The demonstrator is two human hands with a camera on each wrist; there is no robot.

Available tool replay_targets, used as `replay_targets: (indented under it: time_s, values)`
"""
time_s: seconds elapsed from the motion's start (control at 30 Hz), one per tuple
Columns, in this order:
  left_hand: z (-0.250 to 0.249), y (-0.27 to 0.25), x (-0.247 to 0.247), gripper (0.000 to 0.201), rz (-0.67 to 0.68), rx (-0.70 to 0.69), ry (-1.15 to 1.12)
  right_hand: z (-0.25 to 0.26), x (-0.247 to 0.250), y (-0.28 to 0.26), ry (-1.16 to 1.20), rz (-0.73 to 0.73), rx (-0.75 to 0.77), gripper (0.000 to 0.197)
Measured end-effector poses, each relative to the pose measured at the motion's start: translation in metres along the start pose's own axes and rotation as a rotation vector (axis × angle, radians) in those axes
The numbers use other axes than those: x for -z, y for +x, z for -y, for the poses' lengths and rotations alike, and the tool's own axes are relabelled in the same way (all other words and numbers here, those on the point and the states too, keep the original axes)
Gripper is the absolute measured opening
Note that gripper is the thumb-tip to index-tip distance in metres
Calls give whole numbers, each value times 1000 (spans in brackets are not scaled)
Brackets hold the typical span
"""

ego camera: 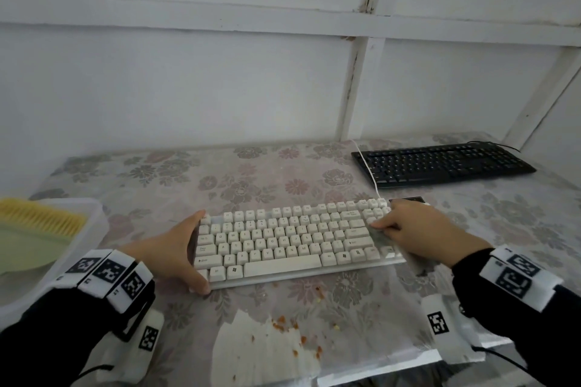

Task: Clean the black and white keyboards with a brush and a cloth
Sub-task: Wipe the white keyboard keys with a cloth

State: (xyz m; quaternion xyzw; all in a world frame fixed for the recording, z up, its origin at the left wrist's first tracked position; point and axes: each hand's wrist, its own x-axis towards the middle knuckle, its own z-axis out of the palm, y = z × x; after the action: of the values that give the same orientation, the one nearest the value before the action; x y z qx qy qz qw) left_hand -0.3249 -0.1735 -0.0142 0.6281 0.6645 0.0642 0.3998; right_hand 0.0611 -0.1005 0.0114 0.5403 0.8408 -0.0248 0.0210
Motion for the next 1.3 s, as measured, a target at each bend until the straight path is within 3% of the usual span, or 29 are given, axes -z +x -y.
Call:
replay_targets:
  time_s: [0.1,0.23,0.43,0.57,0.8,1.07,1.2,1.3]
  values:
    - [1,1,0,173,2,2,10,-7,1,-4,-34,7,-62,28]
    - [1,3,-1,175,-4,2,16,5,-4,-7,-41,40,11,26]
    - [4,3,-2,171,-8,4,8,9,-3,-6,-266,85,35,19]
    - [3,3,-2,171,-17,15,19,4,-2,-6,-168,88,24,24]
    - [4,5,-1,172,-7,16,-12,-27,12,-20,-164,151,-132,28]
    - [2,4,-1,169,-7,20,6,-5,23,-8,-196,123,-286,24]
    - [3,4,0,175,-4,12,-4,10,21,-4,36,131,-124,24]
    - [5,4,-1,175,-4,4,-5,17,5,-6,-14,131,-53,27]
